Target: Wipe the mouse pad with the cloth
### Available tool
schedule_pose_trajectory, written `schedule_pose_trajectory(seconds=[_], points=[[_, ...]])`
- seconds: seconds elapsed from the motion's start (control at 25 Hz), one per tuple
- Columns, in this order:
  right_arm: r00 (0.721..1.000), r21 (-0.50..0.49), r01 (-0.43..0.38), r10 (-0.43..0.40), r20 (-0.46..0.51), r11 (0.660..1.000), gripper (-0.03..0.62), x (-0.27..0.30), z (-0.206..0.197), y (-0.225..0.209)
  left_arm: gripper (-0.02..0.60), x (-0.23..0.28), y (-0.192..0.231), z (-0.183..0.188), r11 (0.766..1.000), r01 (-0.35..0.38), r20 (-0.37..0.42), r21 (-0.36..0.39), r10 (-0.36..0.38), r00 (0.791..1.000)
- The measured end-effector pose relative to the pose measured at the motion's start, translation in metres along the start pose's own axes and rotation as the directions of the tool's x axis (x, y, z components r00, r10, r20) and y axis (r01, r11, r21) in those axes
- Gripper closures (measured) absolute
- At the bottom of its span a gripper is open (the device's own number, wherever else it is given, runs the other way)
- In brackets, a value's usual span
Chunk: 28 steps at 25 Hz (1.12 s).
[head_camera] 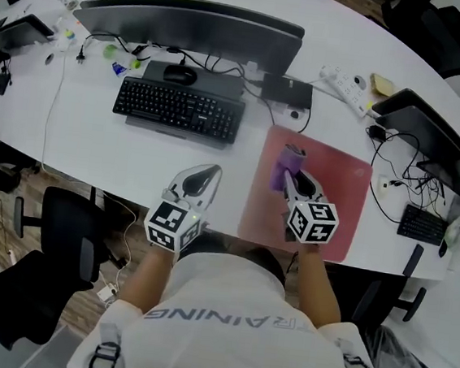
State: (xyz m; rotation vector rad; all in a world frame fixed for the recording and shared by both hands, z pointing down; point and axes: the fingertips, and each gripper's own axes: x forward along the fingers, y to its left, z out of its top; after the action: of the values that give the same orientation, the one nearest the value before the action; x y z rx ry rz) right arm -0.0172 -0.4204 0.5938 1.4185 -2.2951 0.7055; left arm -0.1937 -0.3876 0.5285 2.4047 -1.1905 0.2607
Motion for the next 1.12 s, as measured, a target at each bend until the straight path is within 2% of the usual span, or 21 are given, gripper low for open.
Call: schedule_pose_trajectory(seconds=[0.12, 0.28, 0.52, 0.64, 0.88, 1.12], points=[[0.997, -0.006, -0.002, 0.002, -0.080, 1.000, 0.497, 0.044, -0.019, 0.002, 0.549, -0.003, 0.022, -0.010, 0.999, -0.022, -0.024, -0.028, 0.021, 0.999], [0.984, -0.030, 0.046, -0.050, -0.171, 0.998, 0.497, 0.096, -0.045, -0.013, 0.549, -0.001, 0.040, -0.021, 0.997, -0.037, -0.041, -0.061, 0.035, 0.999], [0.962, -0.059, 0.075, -0.088, -0.260, 0.995, 0.496, 0.131, -0.069, -0.028, 0.549, 0.000, 0.048, -0.029, 0.994, -0.038, -0.046, -0.099, 0.034, 0.998], [0.957, -0.062, 0.075, -0.089, -0.276, 0.995, 0.496, 0.136, -0.073, -0.032, 0.549, 0.003, 0.048, -0.024, 0.992, -0.035, -0.033, -0.121, 0.031, 0.999], [0.963, -0.037, 0.030, -0.039, -0.266, 0.999, 0.503, 0.131, -0.073, -0.041, 0.549, 0.013, 0.028, -0.022, 0.993, -0.037, -0.044, -0.110, 0.032, 0.999], [0.969, 0.010, 0.022, -0.019, -0.247, 1.000, 0.505, 0.115, -0.073, -0.065, 0.549, 0.016, 0.001, -0.020, 0.993, -0.067, -0.047, -0.096, 0.062, 0.997]])
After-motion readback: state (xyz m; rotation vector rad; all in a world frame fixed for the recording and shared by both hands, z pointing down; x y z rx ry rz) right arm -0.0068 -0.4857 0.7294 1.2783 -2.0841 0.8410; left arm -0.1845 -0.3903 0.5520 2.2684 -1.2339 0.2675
